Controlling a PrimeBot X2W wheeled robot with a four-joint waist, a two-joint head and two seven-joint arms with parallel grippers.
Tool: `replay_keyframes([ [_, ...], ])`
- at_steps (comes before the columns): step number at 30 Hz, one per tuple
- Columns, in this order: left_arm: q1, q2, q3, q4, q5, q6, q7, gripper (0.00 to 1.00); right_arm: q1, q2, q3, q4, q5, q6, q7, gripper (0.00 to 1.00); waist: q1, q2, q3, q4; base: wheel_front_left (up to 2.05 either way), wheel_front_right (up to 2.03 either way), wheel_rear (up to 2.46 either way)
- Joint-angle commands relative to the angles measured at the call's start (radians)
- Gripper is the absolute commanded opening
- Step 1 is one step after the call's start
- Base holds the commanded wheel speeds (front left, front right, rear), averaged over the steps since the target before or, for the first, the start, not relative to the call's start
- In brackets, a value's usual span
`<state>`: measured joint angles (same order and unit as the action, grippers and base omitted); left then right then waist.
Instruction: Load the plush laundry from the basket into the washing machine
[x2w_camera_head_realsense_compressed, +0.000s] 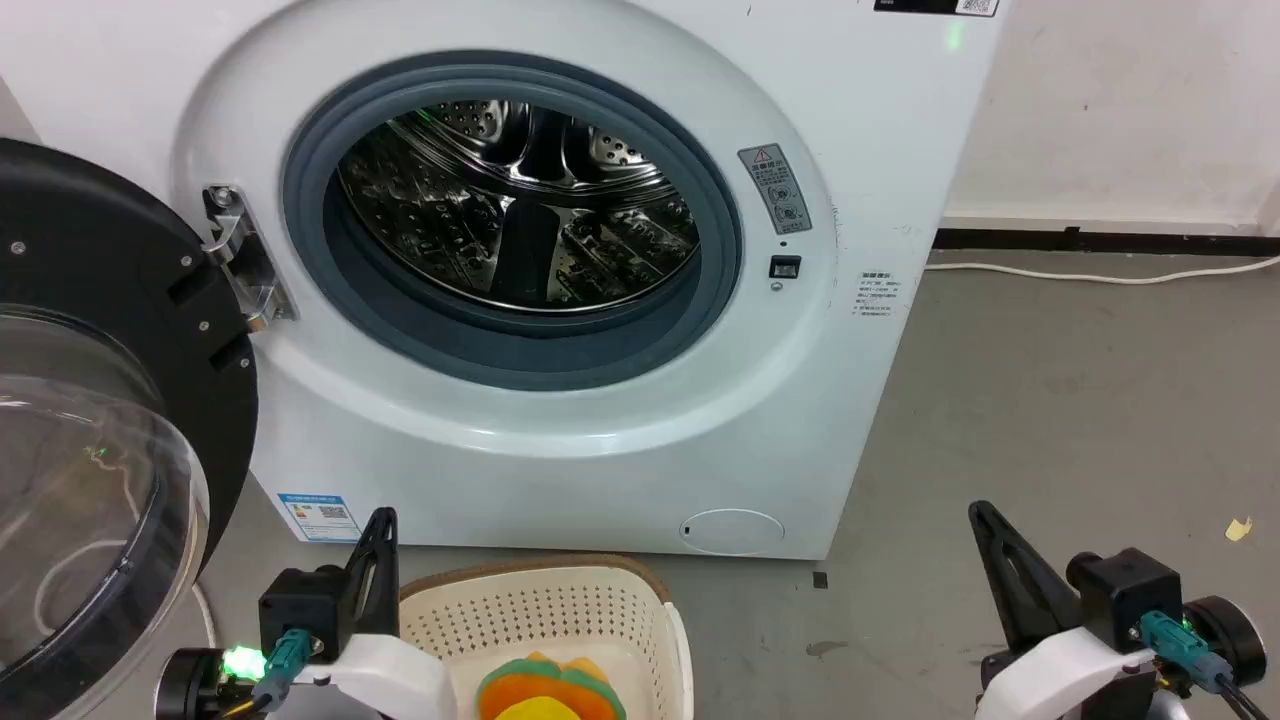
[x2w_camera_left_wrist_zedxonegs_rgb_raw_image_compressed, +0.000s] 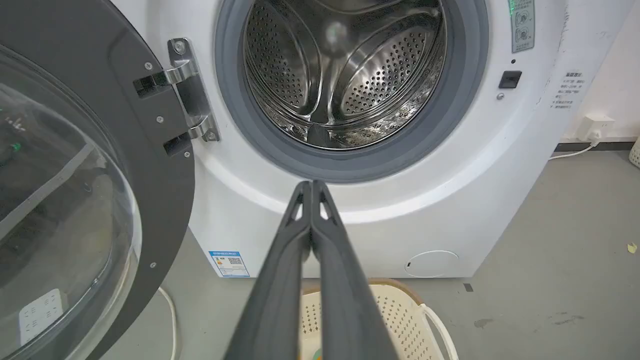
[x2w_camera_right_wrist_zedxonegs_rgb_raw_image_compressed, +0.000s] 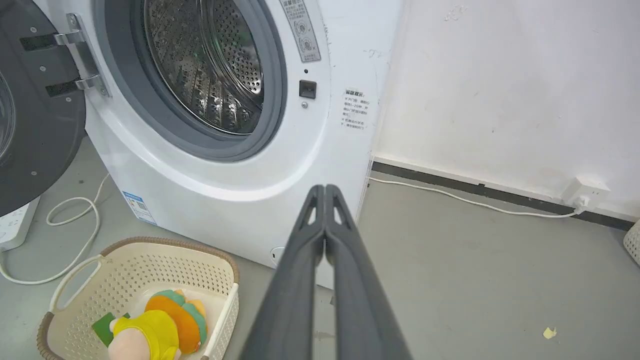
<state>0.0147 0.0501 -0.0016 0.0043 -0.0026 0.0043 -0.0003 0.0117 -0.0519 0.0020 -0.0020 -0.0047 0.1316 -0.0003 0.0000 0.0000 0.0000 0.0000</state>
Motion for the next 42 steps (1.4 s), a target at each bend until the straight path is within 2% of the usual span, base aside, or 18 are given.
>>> replay_keyframes([
  [1, -0.015, 0.0, 0.002, -0.004, 0.003, -0.004, 0.0, 0.0, -0.012, 0.002, -0.002, 0.002, 0.005, -0.001, 0.0, 0.0, 0.0, 0.0, 0.0, 0.0, 0.0, 0.0, 0.0],
  [31, -0.015, 0.0, 0.002, -0.004, 0.003, -0.004, 0.0, 0.0, -0.012, 0.002, -0.002, 0.002, 0.005, -0.001, 0.0, 0.0, 0.0, 0.0, 0.0, 0.0, 0.0, 0.0, 0.0],
  [32, 0.0, 0.0, 0.0, 0.0, 0.0, 0.0, 0.0, 1.0, 0.0, 0.0, 0.0, 0.0, 0.0, 0.0, 0.0, 1.0, 0.0, 0.0, 0.0, 0.0, 0.0, 0.0, 0.0],
  [42, 0.001, 0.0, -0.009, 0.005, -0.011, 0.006, -0.013, 1.0, 0.0, 0.0, 0.001, -0.001, 0.018, 0.0, -0.013, 1.0, 0.0, 0.0, 0.004, -0.001, 0.0, 0.0, 0.0],
])
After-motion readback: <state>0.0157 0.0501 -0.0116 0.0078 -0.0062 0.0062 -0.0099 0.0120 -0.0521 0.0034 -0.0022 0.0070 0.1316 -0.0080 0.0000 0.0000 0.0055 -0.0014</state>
